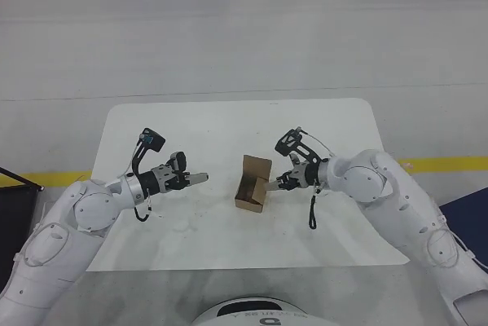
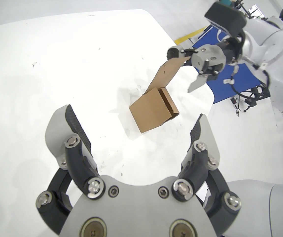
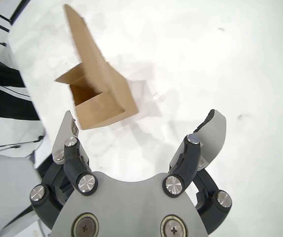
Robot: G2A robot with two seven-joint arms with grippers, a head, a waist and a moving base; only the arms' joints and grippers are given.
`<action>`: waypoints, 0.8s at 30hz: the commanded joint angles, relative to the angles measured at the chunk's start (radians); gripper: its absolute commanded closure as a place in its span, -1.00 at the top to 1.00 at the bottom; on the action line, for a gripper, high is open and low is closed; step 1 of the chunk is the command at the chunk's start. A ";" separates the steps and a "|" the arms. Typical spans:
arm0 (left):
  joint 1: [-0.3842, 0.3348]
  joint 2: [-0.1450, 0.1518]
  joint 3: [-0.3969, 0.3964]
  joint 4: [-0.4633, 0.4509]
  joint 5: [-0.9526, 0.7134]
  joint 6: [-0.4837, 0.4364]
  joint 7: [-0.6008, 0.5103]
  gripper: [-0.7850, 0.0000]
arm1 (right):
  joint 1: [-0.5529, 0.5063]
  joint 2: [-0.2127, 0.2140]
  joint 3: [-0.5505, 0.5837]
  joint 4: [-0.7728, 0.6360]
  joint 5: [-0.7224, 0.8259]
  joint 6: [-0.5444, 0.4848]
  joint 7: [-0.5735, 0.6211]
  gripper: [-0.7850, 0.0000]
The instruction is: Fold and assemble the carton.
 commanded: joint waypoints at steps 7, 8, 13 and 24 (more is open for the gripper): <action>0.000 0.000 0.000 0.000 0.000 0.000 0.000 1.00 | -0.051 -0.002 -0.011 -0.080 0.036 0.113 0.050 1.00; 0.000 0.000 0.000 0.000 0.000 0.000 0.000 1.00 | -0.042 -0.005 -0.020 -0.063 0.039 0.119 0.044 0.95; 0.000 0.000 0.000 0.000 0.000 0.000 0.000 1.00 | 0.012 -0.027 -0.069 0.037 0.078 0.136 0.006 0.37; 0.000 0.000 0.000 0.000 0.000 0.000 0.000 1.00 | 0.112 -0.072 -0.173 0.167 0.109 0.152 0.002 0.40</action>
